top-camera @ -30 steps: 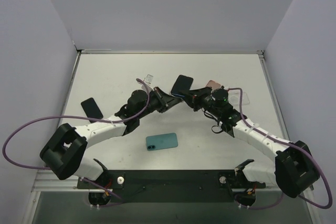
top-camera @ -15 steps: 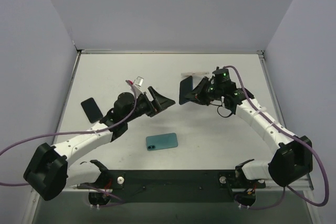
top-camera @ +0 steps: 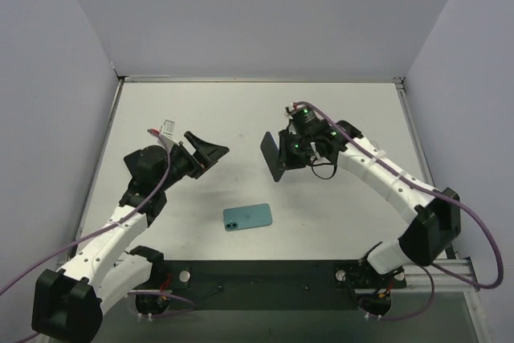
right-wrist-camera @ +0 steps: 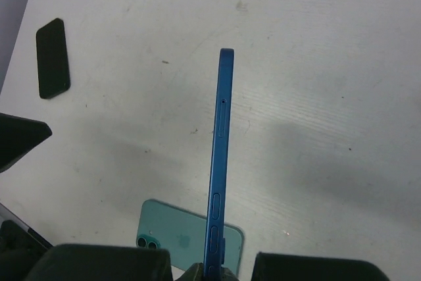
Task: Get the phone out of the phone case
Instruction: Place the phone at the center of the board, then reset both arms
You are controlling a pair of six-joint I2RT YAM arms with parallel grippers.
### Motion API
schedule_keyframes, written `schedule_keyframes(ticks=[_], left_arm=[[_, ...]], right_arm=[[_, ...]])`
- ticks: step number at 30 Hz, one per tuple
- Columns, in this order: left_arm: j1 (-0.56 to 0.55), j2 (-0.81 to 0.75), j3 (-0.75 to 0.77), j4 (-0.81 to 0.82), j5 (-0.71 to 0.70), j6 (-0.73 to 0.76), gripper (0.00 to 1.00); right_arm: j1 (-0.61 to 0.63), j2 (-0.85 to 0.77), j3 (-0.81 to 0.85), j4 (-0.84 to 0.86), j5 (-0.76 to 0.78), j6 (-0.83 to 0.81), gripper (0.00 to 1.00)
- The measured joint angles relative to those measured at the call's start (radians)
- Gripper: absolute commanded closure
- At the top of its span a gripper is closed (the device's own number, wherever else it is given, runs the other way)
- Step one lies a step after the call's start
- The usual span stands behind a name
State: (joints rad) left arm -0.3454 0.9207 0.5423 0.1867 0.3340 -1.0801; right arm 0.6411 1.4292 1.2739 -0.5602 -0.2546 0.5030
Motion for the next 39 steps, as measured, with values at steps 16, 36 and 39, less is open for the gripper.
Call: schedule_keyframes(ticks=[16, 36, 39], left_arm=[[0.075, -0.241, -0.027, -0.294, -0.001, 0.075, 0.03], [0.108, -0.281, 0.043, -0.447, -0.012, 0.124, 0.03], [0.113, -0.254, 0.069, -0.455, -0.015, 0.143, 0.03]], right_arm=[[0.053, 0.679, 0.261, 0.532, -0.269, 0.188, 0.9], [0.049, 0.693, 0.385, 0.299, 0.094, 0.191, 0.0], [0.002, 0.561, 0.304, 0.241, 0.206, 0.164, 0.0]])
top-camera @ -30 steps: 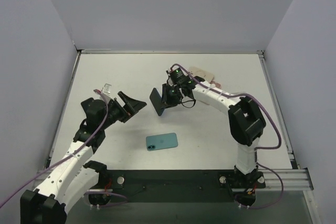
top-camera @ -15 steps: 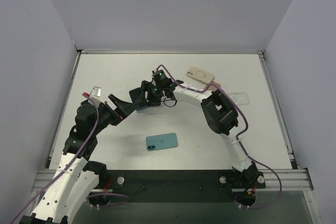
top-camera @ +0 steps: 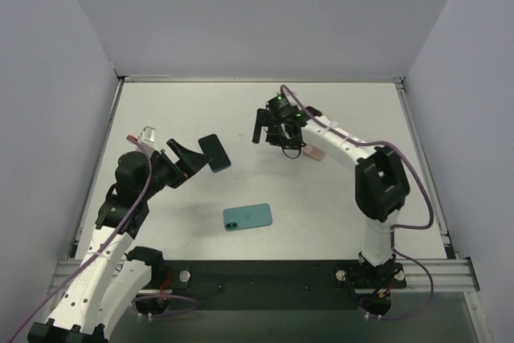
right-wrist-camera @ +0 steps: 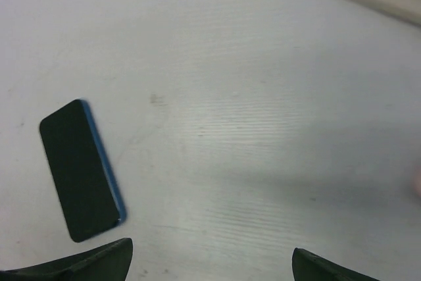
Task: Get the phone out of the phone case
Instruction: Reset both arms
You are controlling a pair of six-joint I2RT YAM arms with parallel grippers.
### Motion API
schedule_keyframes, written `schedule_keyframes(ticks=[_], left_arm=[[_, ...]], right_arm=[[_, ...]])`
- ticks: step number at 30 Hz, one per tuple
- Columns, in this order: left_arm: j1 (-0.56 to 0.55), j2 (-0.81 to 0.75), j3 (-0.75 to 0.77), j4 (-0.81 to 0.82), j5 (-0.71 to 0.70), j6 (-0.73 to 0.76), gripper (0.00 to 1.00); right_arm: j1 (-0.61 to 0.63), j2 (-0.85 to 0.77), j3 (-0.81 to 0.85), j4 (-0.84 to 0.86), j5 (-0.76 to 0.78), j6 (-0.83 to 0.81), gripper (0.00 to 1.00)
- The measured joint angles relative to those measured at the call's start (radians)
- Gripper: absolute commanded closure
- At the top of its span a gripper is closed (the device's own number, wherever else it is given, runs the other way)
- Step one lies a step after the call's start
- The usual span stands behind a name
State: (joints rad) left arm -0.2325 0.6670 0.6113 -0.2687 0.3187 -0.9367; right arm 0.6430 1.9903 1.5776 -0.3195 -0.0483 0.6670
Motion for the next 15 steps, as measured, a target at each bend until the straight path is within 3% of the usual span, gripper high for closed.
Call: schedule_keyframes(ticks=[7, 15], left_arm=[[0.004, 0.043, 0.131, -0.084, -0.081, 0.126, 0.03], [0.008, 0.05, 0.184, -0.17, -0.187, 0.276, 0.03]], right_arm=[[-0.142, -0.385, -0.313, -0.108, 0.177, -0.041, 0.0], [-0.137, -0.636, -0.556, -0.199, 0.238, -0.04, 0.0]])
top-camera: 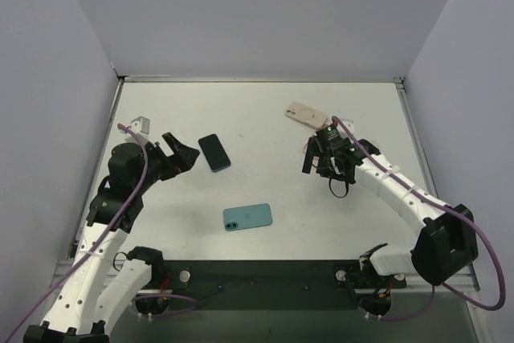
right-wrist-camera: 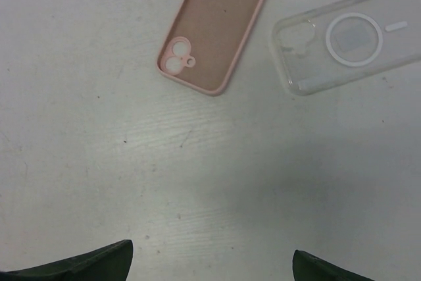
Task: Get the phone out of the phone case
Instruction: Reset both arms
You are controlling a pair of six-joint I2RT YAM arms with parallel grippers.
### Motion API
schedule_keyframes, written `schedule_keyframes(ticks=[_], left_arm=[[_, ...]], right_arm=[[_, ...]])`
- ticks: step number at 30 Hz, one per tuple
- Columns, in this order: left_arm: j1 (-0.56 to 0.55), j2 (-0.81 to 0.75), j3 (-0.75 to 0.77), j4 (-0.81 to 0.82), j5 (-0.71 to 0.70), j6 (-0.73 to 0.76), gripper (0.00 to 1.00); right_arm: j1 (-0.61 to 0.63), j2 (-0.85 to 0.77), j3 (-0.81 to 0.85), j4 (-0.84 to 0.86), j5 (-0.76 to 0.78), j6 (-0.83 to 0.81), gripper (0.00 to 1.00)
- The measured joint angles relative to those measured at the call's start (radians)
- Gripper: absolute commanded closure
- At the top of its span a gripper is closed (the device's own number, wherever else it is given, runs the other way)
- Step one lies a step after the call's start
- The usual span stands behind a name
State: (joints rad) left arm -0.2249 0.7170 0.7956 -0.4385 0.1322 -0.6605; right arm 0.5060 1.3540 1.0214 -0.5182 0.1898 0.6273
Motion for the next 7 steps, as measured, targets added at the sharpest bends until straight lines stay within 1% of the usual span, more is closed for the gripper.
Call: schedule_keyframes(ticks=[7], left_arm=[[0.003, -0.005, -0.004, -0.036, -0.029, 0.038, 0.02]], right_arm=[[0.0, -0.104, -0.119, -0.031, 0.035, 0.025, 0.01]])
